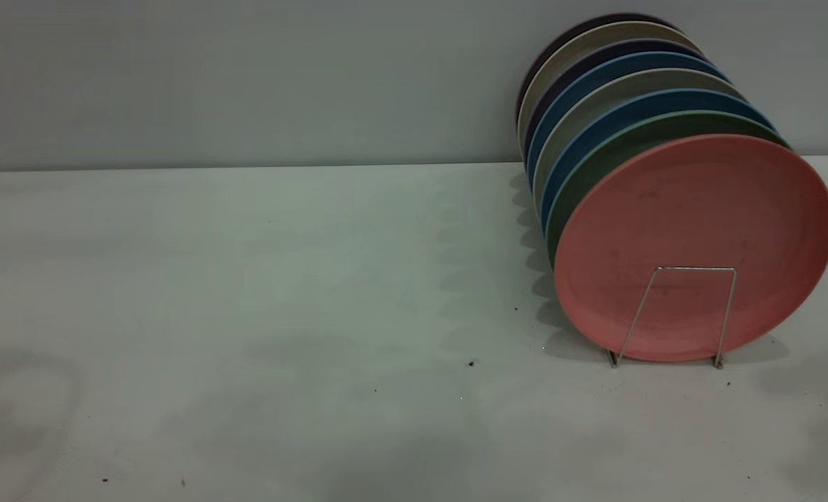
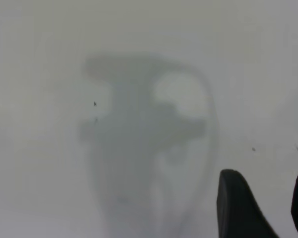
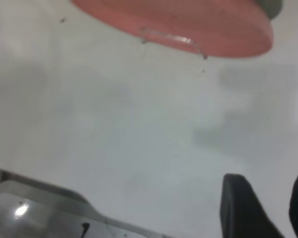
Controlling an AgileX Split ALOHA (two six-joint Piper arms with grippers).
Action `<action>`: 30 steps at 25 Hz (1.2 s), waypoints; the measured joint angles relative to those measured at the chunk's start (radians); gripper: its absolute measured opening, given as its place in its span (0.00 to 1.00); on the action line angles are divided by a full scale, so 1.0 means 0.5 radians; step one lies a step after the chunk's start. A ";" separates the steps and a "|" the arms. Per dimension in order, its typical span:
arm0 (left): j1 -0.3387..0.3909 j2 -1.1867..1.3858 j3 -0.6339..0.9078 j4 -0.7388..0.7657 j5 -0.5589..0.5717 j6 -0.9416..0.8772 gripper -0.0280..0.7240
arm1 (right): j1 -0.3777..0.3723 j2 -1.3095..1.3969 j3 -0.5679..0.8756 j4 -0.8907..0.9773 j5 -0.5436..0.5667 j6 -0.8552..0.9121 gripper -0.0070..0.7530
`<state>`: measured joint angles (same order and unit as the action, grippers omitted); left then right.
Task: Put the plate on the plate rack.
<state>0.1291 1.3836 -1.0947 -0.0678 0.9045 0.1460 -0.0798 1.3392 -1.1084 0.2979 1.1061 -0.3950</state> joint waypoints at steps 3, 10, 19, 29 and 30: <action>0.000 -0.309 0.209 -0.066 0.018 0.041 0.45 | 0.000 -0.363 0.194 0.007 0.034 -0.011 0.39; 0.000 -1.020 0.606 -0.225 0.059 0.126 0.53 | 0.000 -1.174 0.590 0.019 0.084 -0.030 0.40; 0.000 -1.903 0.880 -0.200 0.316 0.110 0.60 | 0.000 -1.922 0.975 -0.011 0.234 0.003 0.40; 0.000 -2.418 1.088 -0.012 0.408 -0.008 0.61 | 0.000 -2.207 1.235 -0.137 0.140 0.030 0.40; 0.000 -2.434 1.114 -0.013 0.408 -0.010 0.61 | 0.000 -2.207 1.240 -0.171 0.128 0.030 0.40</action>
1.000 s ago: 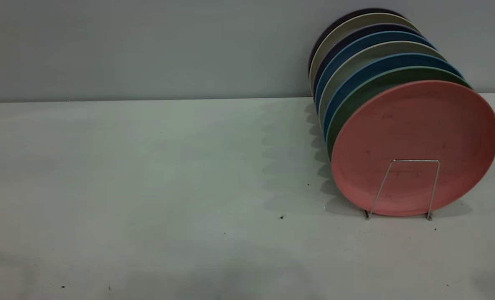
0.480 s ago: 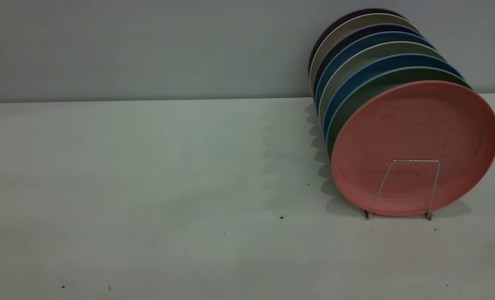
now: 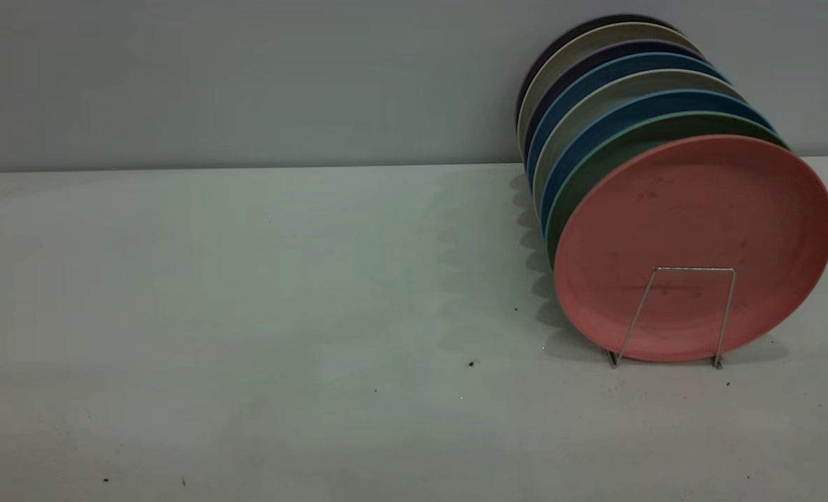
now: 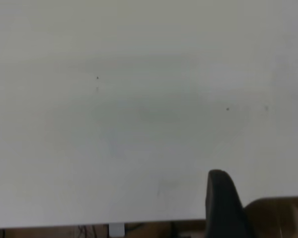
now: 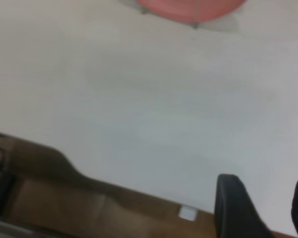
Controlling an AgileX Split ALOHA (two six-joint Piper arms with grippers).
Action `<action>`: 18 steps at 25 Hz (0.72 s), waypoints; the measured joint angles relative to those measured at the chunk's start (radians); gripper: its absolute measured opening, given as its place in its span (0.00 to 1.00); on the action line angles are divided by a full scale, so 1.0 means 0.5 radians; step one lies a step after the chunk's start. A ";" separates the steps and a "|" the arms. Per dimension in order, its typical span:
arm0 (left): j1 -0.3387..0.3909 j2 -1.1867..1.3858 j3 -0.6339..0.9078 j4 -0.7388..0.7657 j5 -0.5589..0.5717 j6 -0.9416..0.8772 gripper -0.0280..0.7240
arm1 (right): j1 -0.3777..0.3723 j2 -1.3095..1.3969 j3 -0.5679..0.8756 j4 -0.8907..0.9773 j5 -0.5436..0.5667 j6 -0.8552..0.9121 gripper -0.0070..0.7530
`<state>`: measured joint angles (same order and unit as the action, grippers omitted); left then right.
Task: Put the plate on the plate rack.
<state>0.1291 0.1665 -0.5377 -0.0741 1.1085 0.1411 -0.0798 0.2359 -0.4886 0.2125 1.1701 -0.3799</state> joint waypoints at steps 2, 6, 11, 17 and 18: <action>0.000 -0.014 0.058 0.002 0.002 -0.004 0.61 | 0.002 0.000 0.013 -0.049 -0.017 0.019 0.40; 0.000 -0.018 0.101 0.006 0.024 -0.011 0.61 | 0.059 0.000 0.014 -0.090 -0.030 0.060 0.40; 0.000 -0.018 0.101 0.008 0.027 -0.011 0.61 | 0.131 0.000 0.015 -0.181 -0.053 0.189 0.40; -0.105 -0.018 0.101 0.008 0.027 -0.031 0.61 | 0.180 0.000 0.017 -0.224 -0.059 0.271 0.40; -0.133 -0.018 0.101 0.008 0.029 -0.035 0.61 | 0.180 0.000 0.017 -0.224 -0.059 0.275 0.40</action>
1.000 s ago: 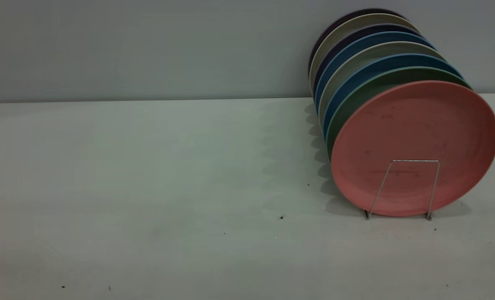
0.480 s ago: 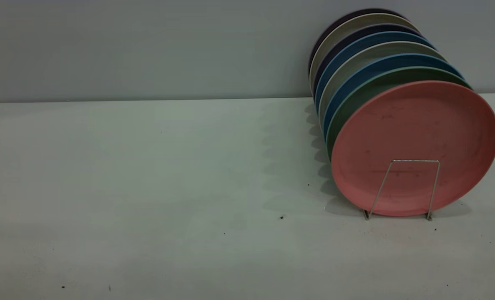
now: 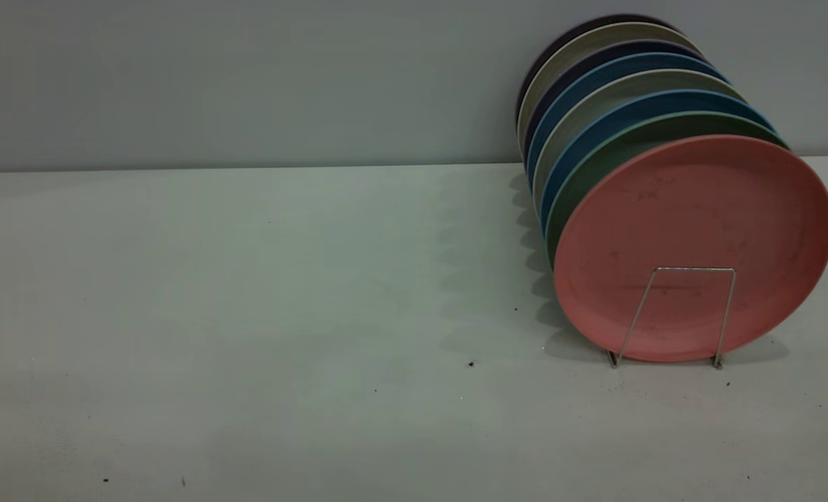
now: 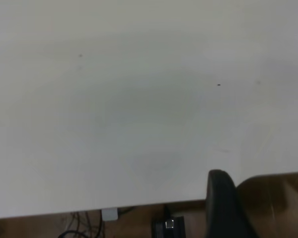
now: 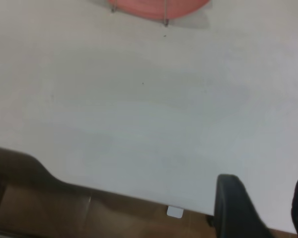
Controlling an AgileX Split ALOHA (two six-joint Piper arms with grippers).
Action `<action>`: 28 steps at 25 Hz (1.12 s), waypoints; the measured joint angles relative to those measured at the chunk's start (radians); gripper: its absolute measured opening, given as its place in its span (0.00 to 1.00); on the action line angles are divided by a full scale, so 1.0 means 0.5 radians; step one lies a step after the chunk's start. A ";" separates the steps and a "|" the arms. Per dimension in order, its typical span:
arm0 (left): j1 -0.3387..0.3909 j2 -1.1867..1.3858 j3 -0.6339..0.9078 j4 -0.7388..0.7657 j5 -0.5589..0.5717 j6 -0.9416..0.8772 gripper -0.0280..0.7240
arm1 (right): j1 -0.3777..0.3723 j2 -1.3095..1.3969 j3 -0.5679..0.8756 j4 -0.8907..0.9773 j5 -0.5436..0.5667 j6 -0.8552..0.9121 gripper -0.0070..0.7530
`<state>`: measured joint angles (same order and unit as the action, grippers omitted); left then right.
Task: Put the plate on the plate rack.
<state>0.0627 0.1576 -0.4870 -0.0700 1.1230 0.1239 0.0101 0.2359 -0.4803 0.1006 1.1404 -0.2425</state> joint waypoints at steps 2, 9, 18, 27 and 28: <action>-0.038 0.000 0.000 0.000 0.000 -0.007 0.61 | 0.000 0.000 0.000 0.004 0.000 0.017 0.40; -0.053 -0.002 0.000 0.000 0.000 -0.010 0.61 | 0.000 0.000 0.000 0.011 -0.001 0.108 0.40; -0.055 -0.009 0.000 0.000 0.000 -0.012 0.61 | 0.000 0.000 0.000 0.011 -0.001 0.115 0.40; -0.110 -0.314 0.000 0.002 0.007 -0.014 0.61 | 0.000 -0.362 0.000 0.013 -0.002 0.115 0.40; -0.112 -0.339 0.000 0.002 0.012 -0.014 0.61 | 0.000 -0.410 0.000 0.013 -0.002 0.115 0.40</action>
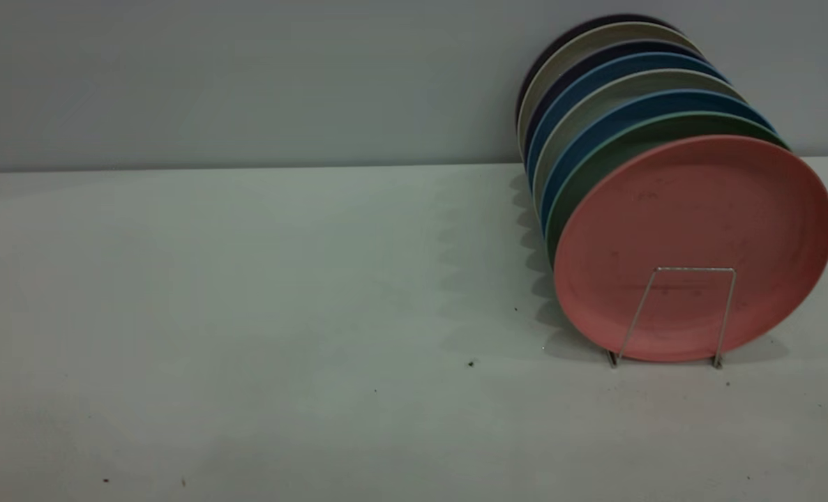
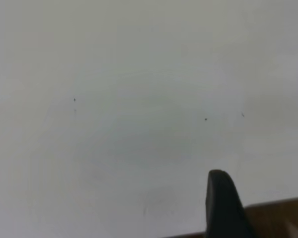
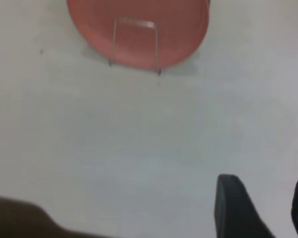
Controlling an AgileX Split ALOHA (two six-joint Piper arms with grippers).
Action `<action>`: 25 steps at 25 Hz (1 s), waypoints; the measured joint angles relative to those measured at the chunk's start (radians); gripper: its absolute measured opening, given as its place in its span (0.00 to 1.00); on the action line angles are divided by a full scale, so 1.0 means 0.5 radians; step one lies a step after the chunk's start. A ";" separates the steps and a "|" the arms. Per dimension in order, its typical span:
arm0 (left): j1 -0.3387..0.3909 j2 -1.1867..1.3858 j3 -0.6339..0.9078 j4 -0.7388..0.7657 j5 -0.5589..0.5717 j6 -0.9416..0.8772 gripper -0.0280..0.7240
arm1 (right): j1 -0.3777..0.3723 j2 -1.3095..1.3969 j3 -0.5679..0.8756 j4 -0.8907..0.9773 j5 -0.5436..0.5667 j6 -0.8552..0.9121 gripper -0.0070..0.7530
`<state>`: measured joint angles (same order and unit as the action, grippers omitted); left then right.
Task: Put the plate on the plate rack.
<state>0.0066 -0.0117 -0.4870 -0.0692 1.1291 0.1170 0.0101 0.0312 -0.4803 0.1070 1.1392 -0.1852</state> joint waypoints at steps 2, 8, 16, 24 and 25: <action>0.000 -0.015 0.000 0.000 0.004 0.000 0.61 | 0.000 -0.084 0.000 0.000 0.002 0.000 0.40; -0.004 -0.021 0.000 0.000 0.004 -0.001 0.61 | 0.000 -0.097 0.000 0.000 0.004 0.000 0.40; -0.004 -0.021 0.000 0.000 0.004 -0.001 0.61 | 0.000 -0.099 0.000 0.000 0.004 0.000 0.40; -0.004 -0.021 0.000 0.000 0.004 -0.001 0.61 | 0.000 -0.099 0.000 0.000 0.004 0.000 0.40; -0.004 -0.021 0.000 0.000 0.004 -0.001 0.61 | 0.000 -0.099 0.000 0.000 0.004 0.000 0.40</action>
<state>0.0048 -0.0223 -0.4870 -0.0692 1.1310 0.1166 0.0101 -0.0183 -0.4803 0.1070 1.1412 -0.1852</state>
